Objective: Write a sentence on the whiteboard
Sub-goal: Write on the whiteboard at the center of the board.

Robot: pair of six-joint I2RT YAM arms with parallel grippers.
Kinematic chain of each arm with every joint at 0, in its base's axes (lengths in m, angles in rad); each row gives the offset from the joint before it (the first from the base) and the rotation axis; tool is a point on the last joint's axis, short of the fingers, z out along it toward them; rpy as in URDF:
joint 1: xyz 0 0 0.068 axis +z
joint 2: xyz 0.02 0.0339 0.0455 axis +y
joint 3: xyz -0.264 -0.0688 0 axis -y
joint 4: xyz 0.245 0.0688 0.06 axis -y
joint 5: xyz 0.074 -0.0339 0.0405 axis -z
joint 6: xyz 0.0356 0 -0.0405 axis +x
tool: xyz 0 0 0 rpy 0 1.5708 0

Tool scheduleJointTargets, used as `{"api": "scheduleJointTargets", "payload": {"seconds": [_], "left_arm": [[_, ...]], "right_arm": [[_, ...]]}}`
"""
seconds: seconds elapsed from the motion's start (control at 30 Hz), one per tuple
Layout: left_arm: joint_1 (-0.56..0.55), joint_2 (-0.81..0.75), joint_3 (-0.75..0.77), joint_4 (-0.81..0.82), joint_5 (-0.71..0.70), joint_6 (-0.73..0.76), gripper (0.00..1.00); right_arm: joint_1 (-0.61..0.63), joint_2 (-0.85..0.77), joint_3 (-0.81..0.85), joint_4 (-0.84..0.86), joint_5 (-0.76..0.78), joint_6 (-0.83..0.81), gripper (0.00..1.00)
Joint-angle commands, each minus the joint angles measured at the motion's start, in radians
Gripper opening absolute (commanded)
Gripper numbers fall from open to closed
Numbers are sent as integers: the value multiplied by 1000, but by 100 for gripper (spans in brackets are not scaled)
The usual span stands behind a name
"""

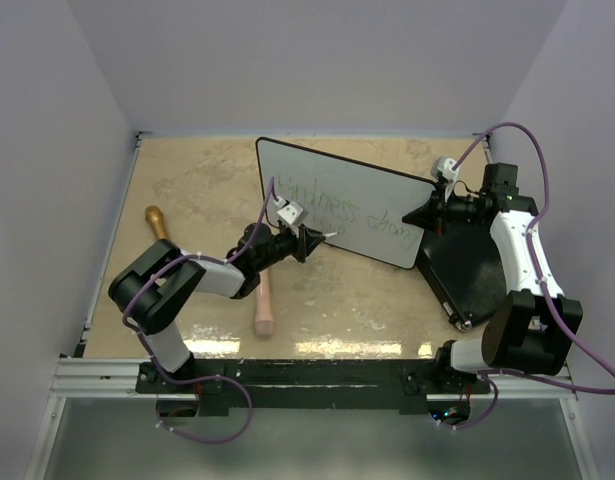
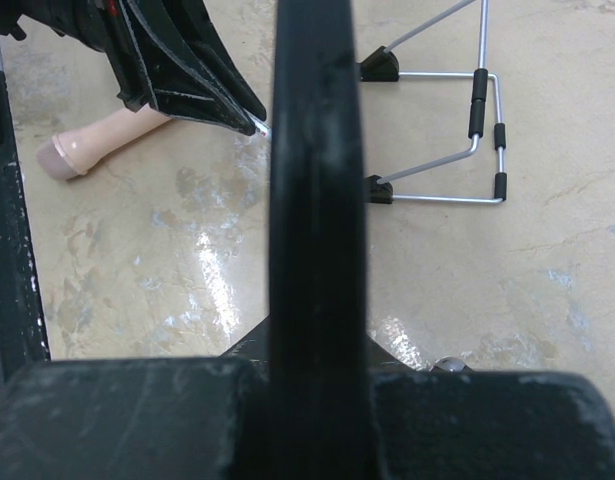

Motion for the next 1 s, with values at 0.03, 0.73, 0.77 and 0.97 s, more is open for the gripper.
{"api": "scheduleJointTargets", "payload": {"seconds": [0.03,0.73,0.77,0.97], "left_arm": [[16,22,13,33,-38,36,0],[-6,50,76,52,26,-15,0],[-7,50,79,48,28,-16,0],[-13,24,81,45,58,-24,0]], "right_arm": [[13,3,-3,-70,71,-4,0],[13,1,0,-72,71,-7,0],[13,3,-2,-72,71,-7,0],[13,4,0,-73,71,-10,0]]}}
